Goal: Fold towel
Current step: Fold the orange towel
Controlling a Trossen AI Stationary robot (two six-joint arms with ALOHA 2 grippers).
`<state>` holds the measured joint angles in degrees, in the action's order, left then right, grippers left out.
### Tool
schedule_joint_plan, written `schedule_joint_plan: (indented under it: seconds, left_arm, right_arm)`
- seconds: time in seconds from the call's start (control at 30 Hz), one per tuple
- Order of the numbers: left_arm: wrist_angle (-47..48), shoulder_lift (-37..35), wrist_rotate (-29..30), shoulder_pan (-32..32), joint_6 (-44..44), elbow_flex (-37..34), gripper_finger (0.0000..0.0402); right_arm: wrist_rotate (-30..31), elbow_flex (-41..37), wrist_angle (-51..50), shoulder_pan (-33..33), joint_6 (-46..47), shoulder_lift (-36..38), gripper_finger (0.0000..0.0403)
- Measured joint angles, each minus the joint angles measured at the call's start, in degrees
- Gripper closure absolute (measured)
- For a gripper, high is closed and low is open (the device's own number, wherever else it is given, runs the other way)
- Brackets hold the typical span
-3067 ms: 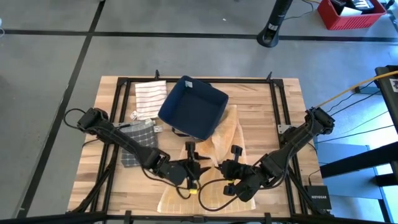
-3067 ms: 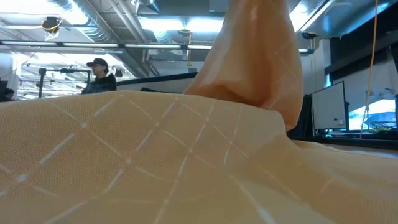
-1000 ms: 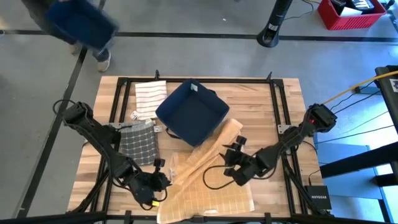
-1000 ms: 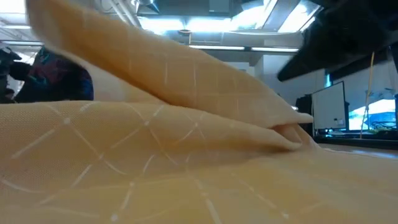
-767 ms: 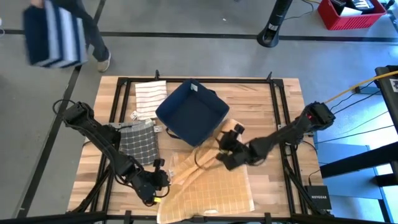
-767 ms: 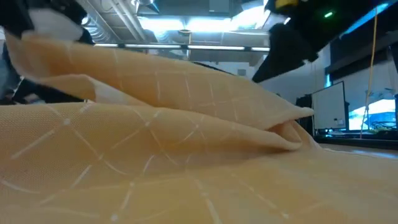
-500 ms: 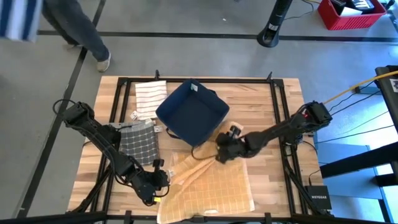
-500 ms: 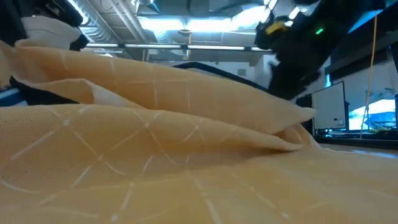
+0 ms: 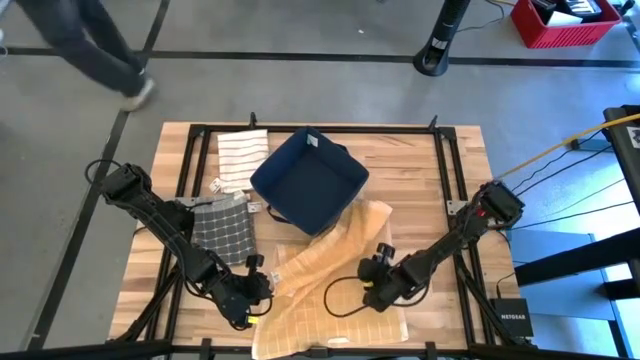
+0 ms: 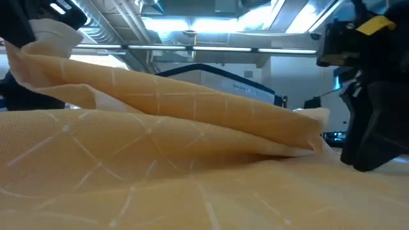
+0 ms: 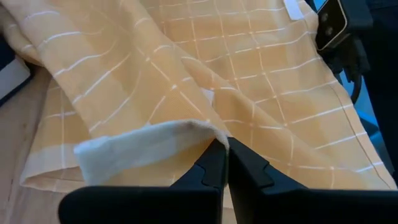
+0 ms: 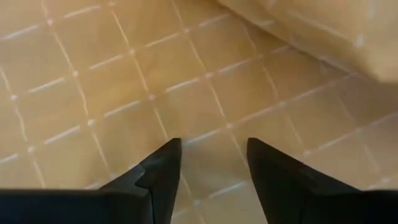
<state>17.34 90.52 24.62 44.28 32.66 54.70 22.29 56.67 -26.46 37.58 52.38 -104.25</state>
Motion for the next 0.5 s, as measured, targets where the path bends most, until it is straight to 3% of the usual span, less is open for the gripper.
schedule_joint_plan:
  seconds: [0.1, 0.27, 0.37, 0.5]
  left_arm:
    - [0.0, 0.0, 0.0, -0.1, 0.0, 0.0, 0.0395]
    - [0.0, 0.0, 0.1, -0.1, -0.1, 0.0, 0.0399]
    - [0.0, 0.0, 0.1, -0.1, 0.1, 0.0, 0.0397]
    - [0.0, 0.0, 0.1, -0.1, 0.4, 0.0, 0.0395]
  right_arm:
    - [1.2, 6.2, -9.8, -0.2, -2.0, 2.8, 0.0215]
    - [16.8, 15.0, -27.8, -1.9, -4.9, 6.1, 0.0215]
    - [21.4, 14.5, -28.6, -7.0, -2.6, 7.3, 0.0215]
    - [16.6, 7.4, -20.7, -15.1, -3.8, 6.0, 0.0215]
